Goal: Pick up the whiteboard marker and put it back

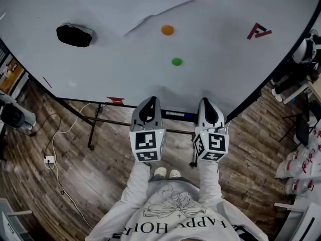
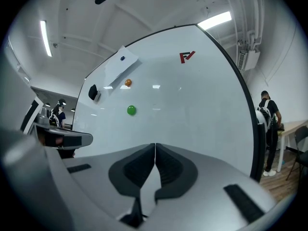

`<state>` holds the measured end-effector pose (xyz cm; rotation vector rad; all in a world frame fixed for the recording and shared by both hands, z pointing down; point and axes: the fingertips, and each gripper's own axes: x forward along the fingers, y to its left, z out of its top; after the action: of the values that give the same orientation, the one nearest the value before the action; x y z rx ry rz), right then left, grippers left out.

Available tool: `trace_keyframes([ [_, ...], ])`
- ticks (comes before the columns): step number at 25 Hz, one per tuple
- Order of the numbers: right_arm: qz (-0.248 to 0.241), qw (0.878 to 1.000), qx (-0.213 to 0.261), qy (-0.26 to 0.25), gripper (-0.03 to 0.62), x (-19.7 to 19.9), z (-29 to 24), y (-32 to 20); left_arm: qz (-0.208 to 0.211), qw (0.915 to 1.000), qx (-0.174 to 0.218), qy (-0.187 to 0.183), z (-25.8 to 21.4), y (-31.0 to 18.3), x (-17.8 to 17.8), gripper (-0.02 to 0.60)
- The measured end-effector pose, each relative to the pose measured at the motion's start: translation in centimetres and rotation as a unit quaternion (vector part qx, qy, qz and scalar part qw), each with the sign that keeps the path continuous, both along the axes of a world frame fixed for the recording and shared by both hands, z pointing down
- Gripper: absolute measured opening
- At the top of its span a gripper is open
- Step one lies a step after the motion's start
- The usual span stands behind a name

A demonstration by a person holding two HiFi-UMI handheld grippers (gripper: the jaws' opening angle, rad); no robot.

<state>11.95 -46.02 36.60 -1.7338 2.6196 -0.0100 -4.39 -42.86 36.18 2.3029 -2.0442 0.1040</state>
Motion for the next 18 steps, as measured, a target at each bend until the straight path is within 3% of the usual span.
trace_keyframes([
  [18, 0.005, 1.000, -0.004, 0.006, 0.003, -0.39, 0.59, -0.14, 0.004, 1.0000, 0.000, 0.000, 0.26, -0.24, -0.04, 0.011],
])
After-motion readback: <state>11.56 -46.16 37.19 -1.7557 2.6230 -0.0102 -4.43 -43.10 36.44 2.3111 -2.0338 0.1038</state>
